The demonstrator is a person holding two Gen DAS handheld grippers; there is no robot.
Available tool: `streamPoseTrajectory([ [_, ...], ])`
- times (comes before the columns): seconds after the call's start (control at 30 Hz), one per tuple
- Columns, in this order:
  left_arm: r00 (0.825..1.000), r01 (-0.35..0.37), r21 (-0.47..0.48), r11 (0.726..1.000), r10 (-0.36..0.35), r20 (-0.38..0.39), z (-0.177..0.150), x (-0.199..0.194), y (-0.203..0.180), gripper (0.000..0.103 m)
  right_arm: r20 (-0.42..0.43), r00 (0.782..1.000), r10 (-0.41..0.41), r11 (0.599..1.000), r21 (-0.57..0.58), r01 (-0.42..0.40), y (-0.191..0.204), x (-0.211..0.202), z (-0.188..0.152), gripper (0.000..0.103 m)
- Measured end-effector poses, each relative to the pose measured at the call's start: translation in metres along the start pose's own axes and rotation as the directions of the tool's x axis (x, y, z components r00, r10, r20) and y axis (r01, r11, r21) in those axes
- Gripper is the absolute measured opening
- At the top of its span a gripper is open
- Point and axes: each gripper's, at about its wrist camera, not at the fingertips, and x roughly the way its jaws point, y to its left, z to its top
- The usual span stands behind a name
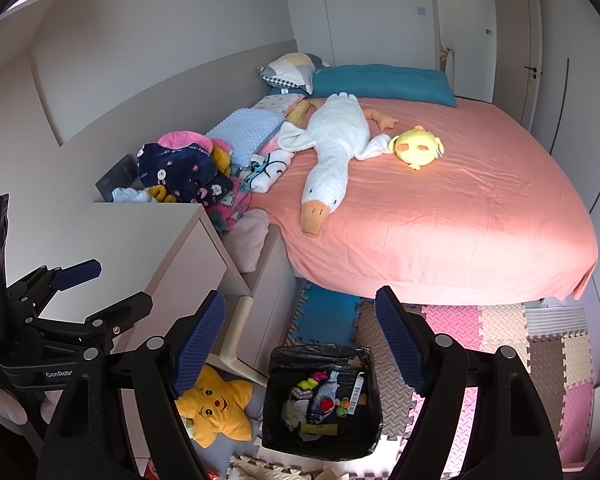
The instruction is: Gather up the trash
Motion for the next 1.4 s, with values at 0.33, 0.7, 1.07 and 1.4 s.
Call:
streamPoseTrajectory([
  [0.33, 1.0, 0.008, 0.012, 1.0, -0.008, 0.003, 0.001, 0.0, -0.003, 0.096, -0.001, 1.0, -0.003, 1.0, 0.001, 0.003, -0.001, 0.001, -0.001, 0.078],
  [0.7, 0.999, 0.033, 0.003, 0.999, -0.033, 0.009, 0.005, 0.0, 0.001, 0.096, -0.002, 1.0, -0.003, 1.0, 0.001, 0.003, 0.0, 0.002, 0.0, 0.078],
  [1.07, 0.998, 0.069, 0.005, 0.998, -0.069, -0.006, 0.01, 0.006, 0.004, 0.096, -0.002, 1.0, -0.004, 1.0, 0.0, 0.004, -0.001, 0.003, 0.0, 0.078],
  [1.4, 0.996, 0.087, 0.014, 0.996, -0.087, -0.007, 0.013, 0.008, 0.005, 0.096, -0.003, 1.0, -0.005, 1.0, 0.0, 0.005, -0.001, 0.003, 0.001, 0.078],
])
